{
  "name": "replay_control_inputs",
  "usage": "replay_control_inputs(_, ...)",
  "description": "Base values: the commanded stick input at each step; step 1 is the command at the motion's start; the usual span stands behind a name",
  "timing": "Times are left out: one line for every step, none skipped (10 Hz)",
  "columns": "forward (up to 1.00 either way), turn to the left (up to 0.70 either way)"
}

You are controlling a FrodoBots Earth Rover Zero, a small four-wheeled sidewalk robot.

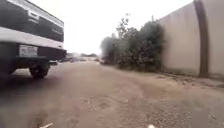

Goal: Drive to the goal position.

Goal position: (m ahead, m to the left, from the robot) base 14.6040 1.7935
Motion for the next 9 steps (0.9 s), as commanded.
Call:
replay_control_inputs(0.50, 0.00)
replay_control_inputs(0.50, 0.00)
replay_control_inputs(0.50, 0.00)
replay_control_inputs(0.50, 0.00)
replay_control_inputs(0.50, 0.00)
replay_control_inputs(0.50, 0.00)
replay_control_inputs(0.50, 0.00)
replay_control_inputs(0.50, 0.00)
replay_control_inputs(0.50, 0.00)
